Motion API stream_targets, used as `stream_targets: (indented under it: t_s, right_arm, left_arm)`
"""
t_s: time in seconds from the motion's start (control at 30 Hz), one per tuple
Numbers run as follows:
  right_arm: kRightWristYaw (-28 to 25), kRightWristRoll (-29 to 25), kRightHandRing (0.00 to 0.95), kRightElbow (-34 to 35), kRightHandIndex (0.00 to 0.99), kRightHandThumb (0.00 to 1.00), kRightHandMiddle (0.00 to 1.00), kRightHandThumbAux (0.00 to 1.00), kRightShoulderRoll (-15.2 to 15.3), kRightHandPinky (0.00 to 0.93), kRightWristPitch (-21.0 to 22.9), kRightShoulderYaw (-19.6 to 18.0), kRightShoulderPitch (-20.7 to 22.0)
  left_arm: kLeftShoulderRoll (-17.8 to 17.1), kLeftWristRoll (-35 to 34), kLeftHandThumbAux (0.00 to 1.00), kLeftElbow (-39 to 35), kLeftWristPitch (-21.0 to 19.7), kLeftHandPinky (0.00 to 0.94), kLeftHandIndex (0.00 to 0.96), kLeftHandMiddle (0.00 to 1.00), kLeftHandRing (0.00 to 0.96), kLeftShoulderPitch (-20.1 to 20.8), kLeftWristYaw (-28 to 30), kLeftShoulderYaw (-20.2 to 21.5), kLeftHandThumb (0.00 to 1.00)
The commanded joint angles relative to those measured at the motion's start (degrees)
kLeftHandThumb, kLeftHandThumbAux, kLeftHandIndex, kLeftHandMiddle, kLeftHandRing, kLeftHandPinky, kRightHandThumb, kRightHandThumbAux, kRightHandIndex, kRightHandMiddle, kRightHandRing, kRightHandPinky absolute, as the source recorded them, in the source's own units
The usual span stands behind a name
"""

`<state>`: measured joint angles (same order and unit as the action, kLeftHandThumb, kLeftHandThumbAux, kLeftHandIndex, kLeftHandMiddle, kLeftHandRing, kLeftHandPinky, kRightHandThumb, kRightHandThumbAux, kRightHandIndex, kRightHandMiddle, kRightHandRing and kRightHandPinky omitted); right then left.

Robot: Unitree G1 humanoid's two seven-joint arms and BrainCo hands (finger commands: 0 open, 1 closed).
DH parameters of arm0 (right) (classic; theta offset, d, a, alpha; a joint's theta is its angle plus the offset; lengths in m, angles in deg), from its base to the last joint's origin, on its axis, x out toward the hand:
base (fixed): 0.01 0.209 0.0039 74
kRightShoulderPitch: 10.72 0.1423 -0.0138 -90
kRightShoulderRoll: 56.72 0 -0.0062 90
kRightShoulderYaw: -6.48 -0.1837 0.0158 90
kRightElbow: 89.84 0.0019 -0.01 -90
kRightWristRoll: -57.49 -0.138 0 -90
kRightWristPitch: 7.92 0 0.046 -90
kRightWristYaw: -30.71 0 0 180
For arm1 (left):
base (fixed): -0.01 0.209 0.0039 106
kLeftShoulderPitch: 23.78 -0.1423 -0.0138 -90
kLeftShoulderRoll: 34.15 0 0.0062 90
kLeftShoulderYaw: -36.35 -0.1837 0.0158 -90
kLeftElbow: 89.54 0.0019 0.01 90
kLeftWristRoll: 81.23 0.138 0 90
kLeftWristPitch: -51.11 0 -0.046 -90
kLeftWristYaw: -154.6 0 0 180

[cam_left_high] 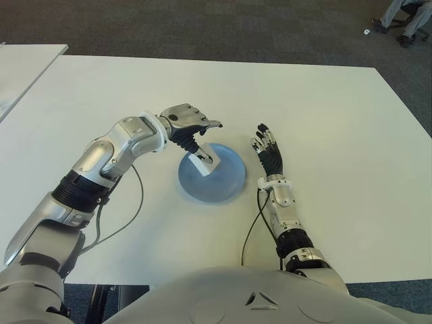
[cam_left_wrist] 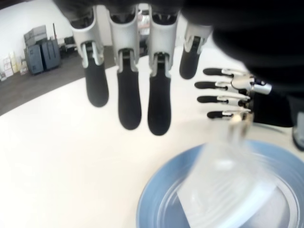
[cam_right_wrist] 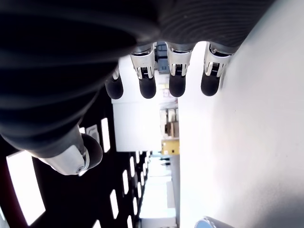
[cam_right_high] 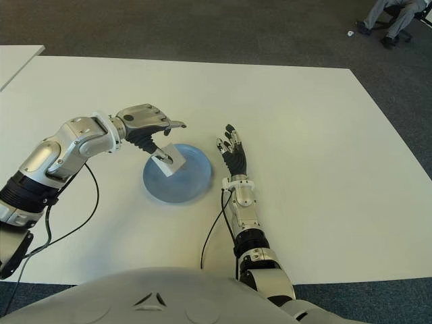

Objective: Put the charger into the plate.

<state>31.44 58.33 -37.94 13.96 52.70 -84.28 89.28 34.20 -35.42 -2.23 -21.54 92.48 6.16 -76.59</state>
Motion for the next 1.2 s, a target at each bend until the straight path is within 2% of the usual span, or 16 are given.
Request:
stream_targets:
  t_s: [0.03, 0.57, 0.93, 1.13, 1.2]
  right_arm:
    - [-0.3, -0.2, 0.052, -2.0, 0.0, 0.0, 0.059, 0.582, -0.1, 0.021, 1.4, -0.1, -0.9]
    - [3.0, 2.3, 0.069, -2.6, 0.0, 0.0, 0.073, 0.534, 0.2, 0.042, 1.9, 0.0, -0.4]
    - [3.4, 2.4, 0.087, -3.0, 0.0, 0.0, 0.09, 0.534, 0.1, 0.052, 1.6, 0.2, -0.3]
    - [3.7, 2.5, 0.101, -3.2, 0.0, 0.0, 0.103, 0.536, 0.1, 0.051, 1.3, 0.2, -0.3]
    - [3.9, 2.6, 0.103, -3.3, 0.0, 0.0, 0.106, 0.534, 0.1, 0.051, 1.1, 0.3, -0.3]
  left_arm:
    - [0.0, -1.2, 0.225, -1.1, -1.2, 0.0, 0.0, 0.0, 0.0, -0.5, 2.0, 0.5, 0.289]
    - [-0.1, -1.1, 0.284, -1.0, -0.3, 0.0, 0.0, 0.0, 0.0, -0.6, 0.1, 1.0, 0.209]
    - [-0.4, -0.9, 0.309, -1.2, -0.4, 0.0, 0.0, 0.0, 0.0, -1.0, -0.1, 1.5, 0.17]
    - [1.3, -1.9, 0.372, -0.5, -1.3, 0.0, 0.006, 0.0, 0.0, -2.1, -3.9, 3.6, 0.178]
    - [2.2, -3.0, 0.4, 0.5, -1.1, 0.006, 0.013, 0.003, 0.0, -2.5, -6.8, 4.8, 0.17]
